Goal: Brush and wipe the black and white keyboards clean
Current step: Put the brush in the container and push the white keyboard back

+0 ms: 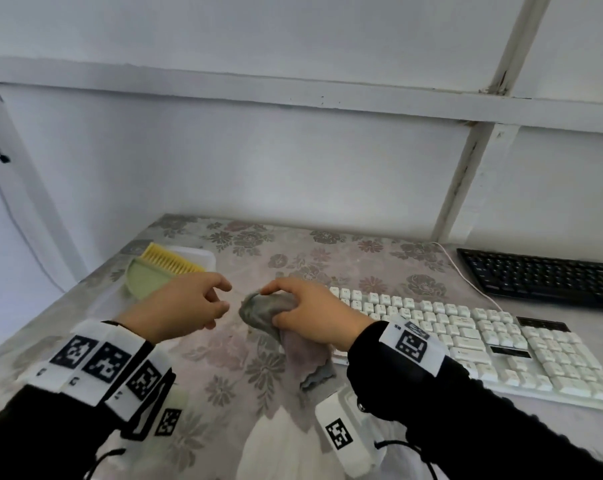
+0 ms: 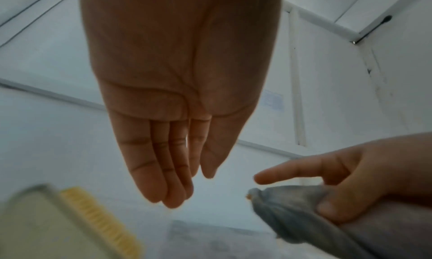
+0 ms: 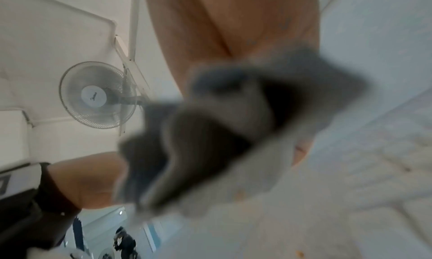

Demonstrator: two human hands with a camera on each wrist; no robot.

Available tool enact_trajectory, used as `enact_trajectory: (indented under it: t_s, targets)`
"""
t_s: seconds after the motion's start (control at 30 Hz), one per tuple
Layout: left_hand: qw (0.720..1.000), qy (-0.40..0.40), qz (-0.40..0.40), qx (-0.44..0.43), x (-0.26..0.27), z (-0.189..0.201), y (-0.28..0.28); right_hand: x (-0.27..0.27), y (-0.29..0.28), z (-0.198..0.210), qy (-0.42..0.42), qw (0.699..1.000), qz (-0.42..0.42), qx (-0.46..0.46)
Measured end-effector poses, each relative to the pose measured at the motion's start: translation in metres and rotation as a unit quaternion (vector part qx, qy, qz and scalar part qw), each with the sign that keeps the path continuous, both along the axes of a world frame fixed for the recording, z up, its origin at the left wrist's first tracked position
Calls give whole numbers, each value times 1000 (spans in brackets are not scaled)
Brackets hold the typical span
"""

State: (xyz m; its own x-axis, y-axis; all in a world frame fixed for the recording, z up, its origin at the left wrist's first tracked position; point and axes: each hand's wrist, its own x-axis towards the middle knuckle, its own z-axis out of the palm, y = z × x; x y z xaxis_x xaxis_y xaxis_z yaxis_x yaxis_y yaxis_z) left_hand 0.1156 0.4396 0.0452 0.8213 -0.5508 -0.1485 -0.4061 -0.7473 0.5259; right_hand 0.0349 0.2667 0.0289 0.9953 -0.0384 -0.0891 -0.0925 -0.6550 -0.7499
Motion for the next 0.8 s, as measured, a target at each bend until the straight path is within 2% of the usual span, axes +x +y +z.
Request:
enact_trajectory:
  t_s: [0.13, 0.23, 0.4, 0.5, 0.6, 0.8]
  targets:
    - [998, -49, 26, 18, 35, 17, 32, 20, 12, 12, 7, 997, 11, 78]
    - [994, -79, 48, 61, 65, 22, 59, 43, 26, 12, 27, 990, -22, 138]
    - [987, -75, 8, 142, 103, 12, 87, 77, 48, 9, 29, 972, -95, 210]
    - [994, -31, 6, 102, 122, 0, 95, 91, 60, 10, 15, 959, -136, 250]
    - [999, -5, 5, 47, 137, -7, 99, 101, 72, 10, 22, 961, -144, 234]
    - [999, -8, 16, -38, 152, -2, 97, 119, 87, 8, 5, 958, -172, 229]
